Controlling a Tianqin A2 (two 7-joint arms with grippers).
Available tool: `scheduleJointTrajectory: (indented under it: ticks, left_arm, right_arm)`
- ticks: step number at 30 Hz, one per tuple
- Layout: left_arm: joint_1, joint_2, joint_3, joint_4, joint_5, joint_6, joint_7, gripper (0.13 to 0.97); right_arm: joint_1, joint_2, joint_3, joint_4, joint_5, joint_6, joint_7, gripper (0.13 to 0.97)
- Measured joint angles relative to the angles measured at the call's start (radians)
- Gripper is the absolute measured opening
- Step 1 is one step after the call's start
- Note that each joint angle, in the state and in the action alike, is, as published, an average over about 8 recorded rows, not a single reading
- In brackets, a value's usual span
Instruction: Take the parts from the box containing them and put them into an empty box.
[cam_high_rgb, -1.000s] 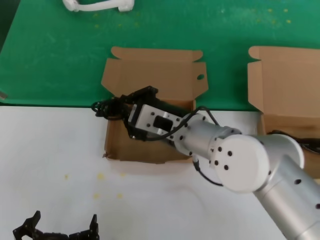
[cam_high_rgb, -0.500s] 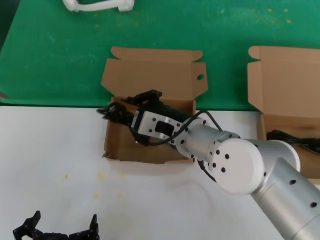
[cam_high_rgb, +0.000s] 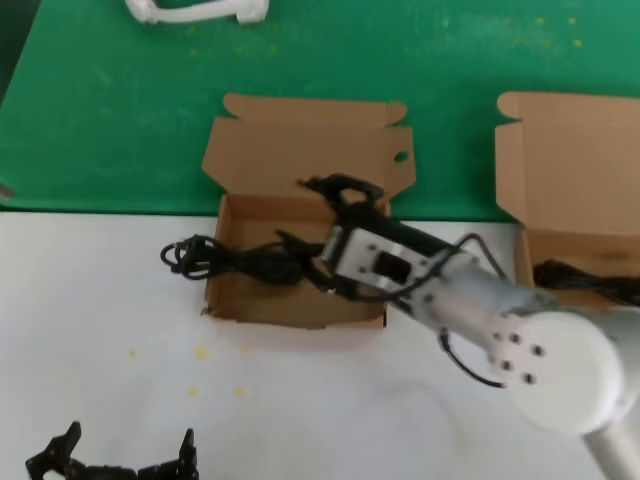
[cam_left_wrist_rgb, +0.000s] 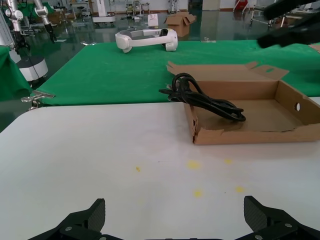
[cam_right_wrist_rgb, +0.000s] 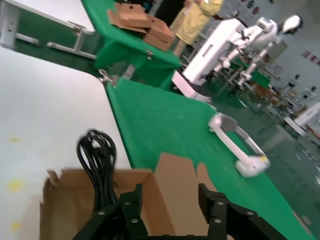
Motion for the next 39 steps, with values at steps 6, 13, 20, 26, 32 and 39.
scheduleJointTrajectory:
  ticks: [6,13,20,26,32,39]
  left_arm:
    - [0.0,0.0,0.0,0.0,0.0,0.0,0.0,0.966]
    - [0.0,0.0,0.0,0.0,0.0,0.0,0.0,0.966]
    - [0.0,0.0,0.0,0.0,0.0,0.0,0.0,0.966]
    - [0.0,0.0,0.0,0.0,0.0,0.0,0.0,0.966]
    - [0.0,0.0,0.0,0.0,0.0,0.0,0.0,0.966]
    - [0.0,0.0,0.0,0.0,0.0,0.0,0.0,0.966]
  right_arm:
    - [-0.091,0.055,0.111,0.152,-0.032,-0.053,0.054,0.429]
    - [-0.213,0.138,0.269,0.341,-0.019,-0.105,0.138,0.571]
    - [-0.322,0.228,0.429,0.447,0.05,-0.118,0.214,0.727]
    - [-0.342,0.245,0.458,0.46,0.067,-0.117,0.226,0.835]
    - [-0.35,0.245,0.46,0.46,0.079,-0.109,0.222,0.91]
    - [-0.388,0.243,0.462,0.457,0.133,-0.071,0.195,0.95]
